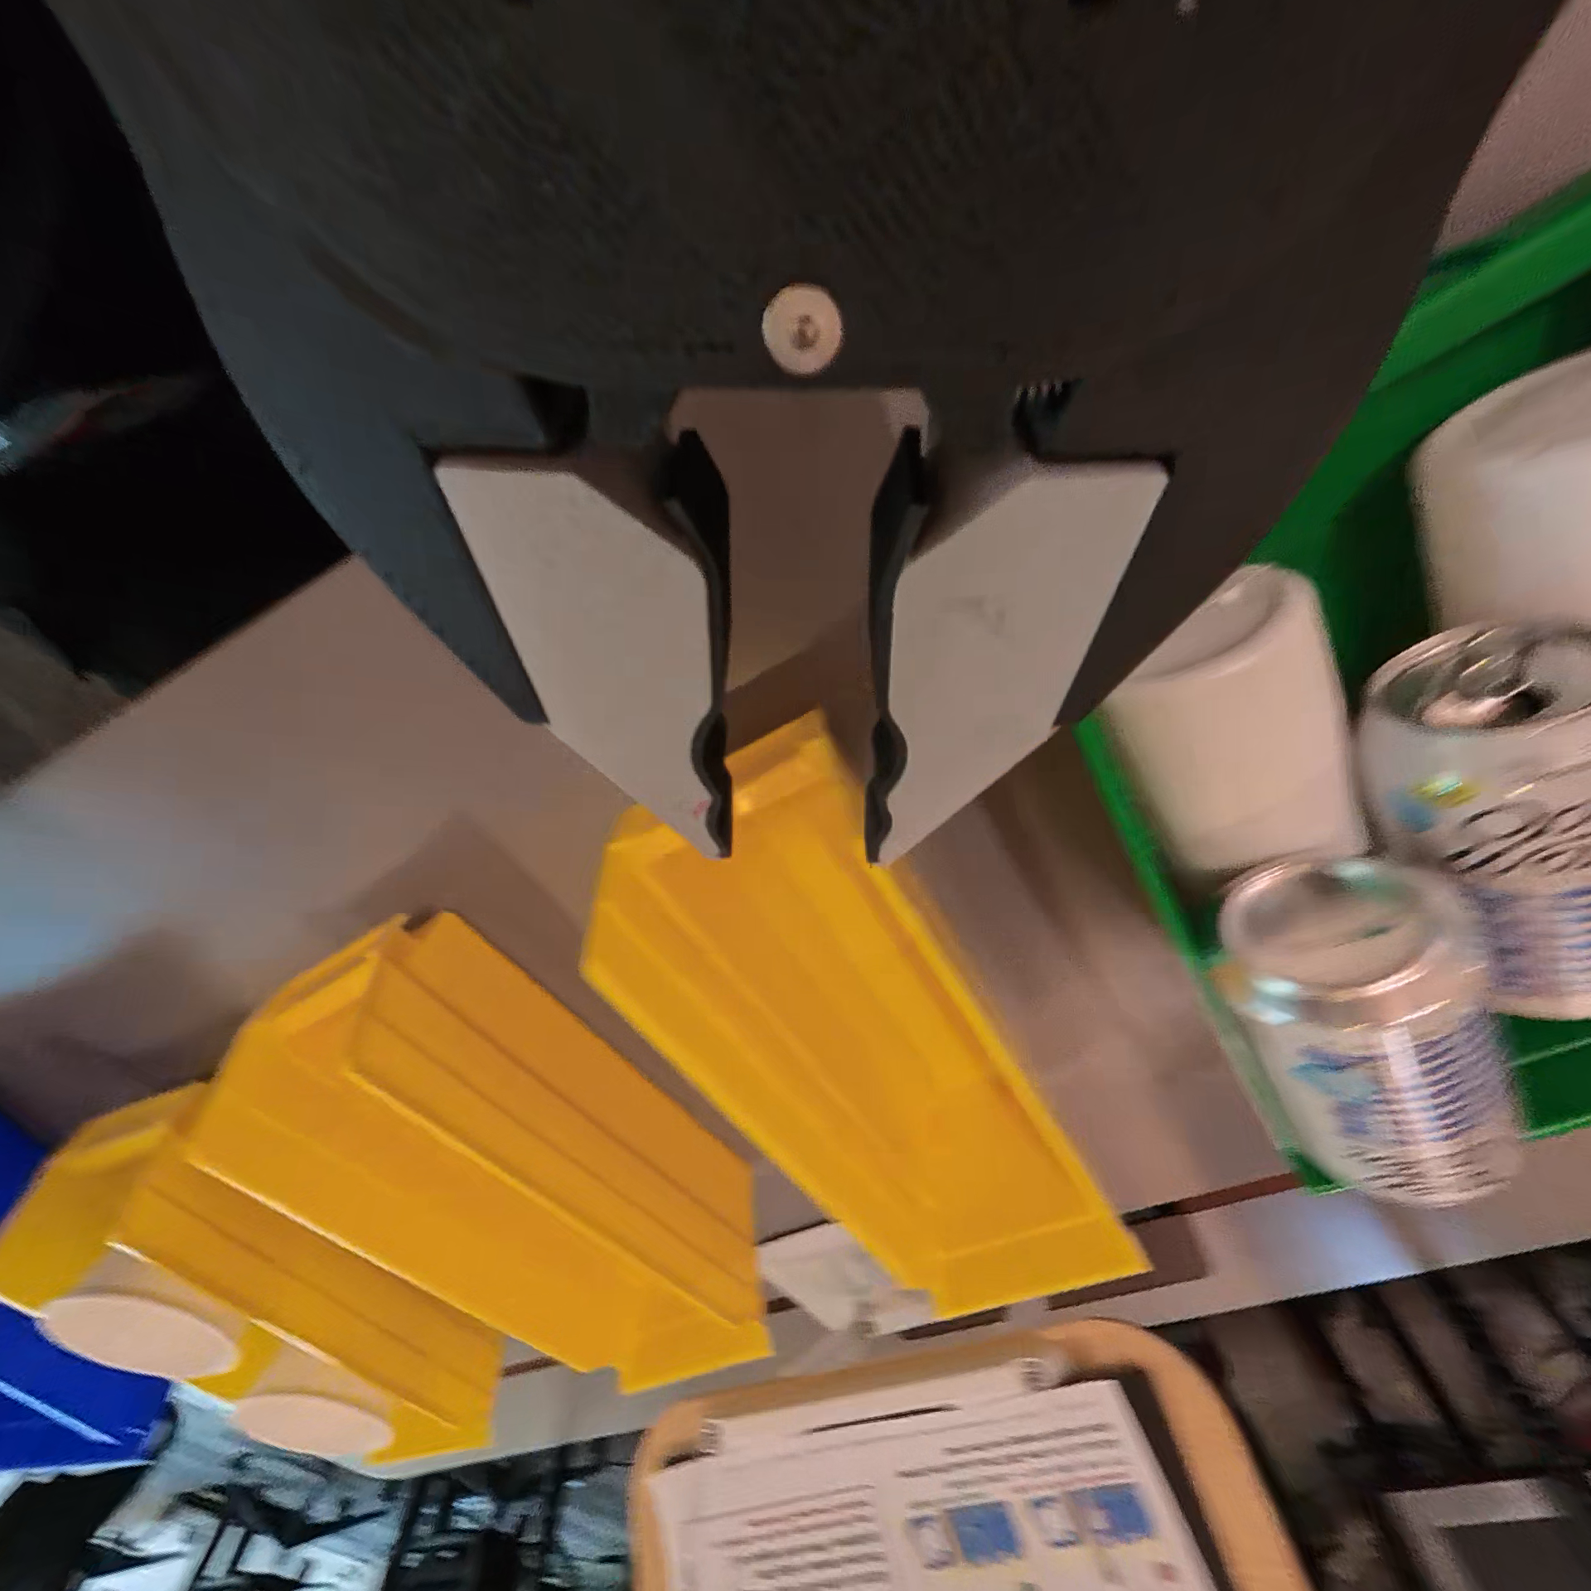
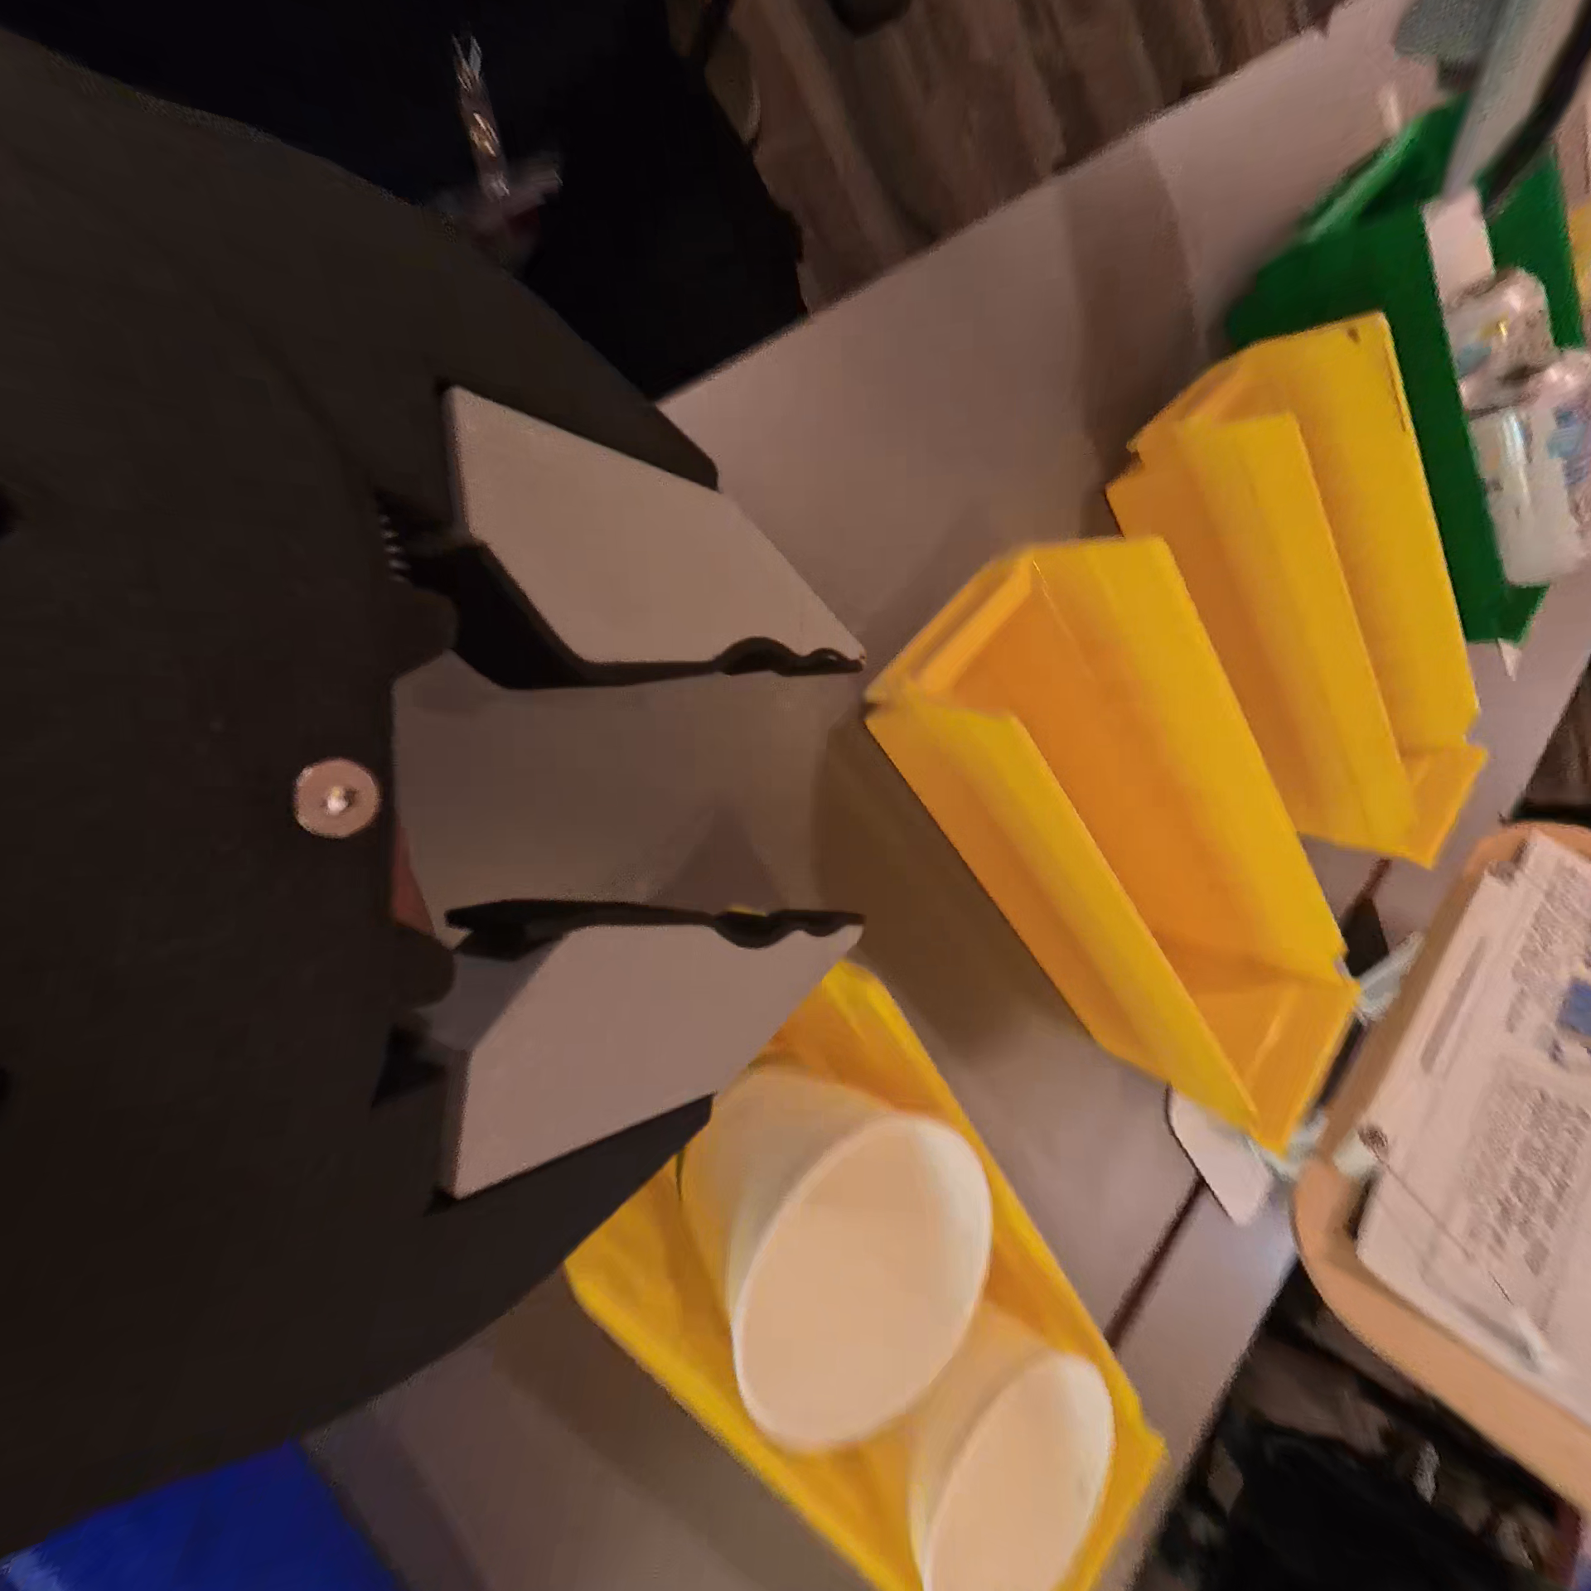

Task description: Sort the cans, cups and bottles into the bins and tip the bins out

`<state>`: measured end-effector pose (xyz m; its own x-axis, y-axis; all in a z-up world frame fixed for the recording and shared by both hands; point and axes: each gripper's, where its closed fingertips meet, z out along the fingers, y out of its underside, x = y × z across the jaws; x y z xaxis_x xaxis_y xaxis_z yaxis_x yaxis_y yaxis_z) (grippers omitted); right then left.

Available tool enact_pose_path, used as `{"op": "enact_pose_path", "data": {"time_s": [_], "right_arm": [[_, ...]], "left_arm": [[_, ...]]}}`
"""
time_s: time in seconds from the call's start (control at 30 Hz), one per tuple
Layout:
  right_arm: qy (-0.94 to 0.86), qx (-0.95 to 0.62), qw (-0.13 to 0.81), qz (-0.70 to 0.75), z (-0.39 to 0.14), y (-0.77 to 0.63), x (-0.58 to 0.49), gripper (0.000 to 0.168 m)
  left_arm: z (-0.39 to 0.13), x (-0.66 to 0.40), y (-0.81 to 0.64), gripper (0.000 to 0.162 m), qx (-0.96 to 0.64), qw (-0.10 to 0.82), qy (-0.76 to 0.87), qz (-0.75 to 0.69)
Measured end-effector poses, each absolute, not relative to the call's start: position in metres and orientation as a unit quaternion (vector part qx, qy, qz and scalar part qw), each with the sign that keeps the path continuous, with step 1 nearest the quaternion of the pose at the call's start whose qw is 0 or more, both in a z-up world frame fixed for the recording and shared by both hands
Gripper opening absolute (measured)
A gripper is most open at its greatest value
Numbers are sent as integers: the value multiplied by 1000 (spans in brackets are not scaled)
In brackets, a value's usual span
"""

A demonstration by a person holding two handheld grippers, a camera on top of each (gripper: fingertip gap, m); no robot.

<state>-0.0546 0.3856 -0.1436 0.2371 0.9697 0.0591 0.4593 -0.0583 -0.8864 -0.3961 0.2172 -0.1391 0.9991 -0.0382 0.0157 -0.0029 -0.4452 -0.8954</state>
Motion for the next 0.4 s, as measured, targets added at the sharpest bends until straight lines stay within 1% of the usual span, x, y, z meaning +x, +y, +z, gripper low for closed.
{"op": "enact_pose_path", "data": {"time_s": [0.07,0.17,0.27,0.33,0.4], "right_arm": [[-553,-665,382,324,-165,362,-55,57],[-562,-677,345,327,-195,346,-48,57],[-561,-690,327,320,-214,343,-40,56],[-554,-692,317,337,-215,339,-38,55],[-547,-692,316,348,-212,336,-36,55]], "left_arm": [[-141,-431,207,35,-850,524,-42,26],[-138,-469,199,46,-831,542,-112,49],[-126,-488,215,48,-803,579,-133,43],[-127,-511,235,50,-820,551,-144,52],[-121,-526,260,51,-837,526,-147,31]]}}
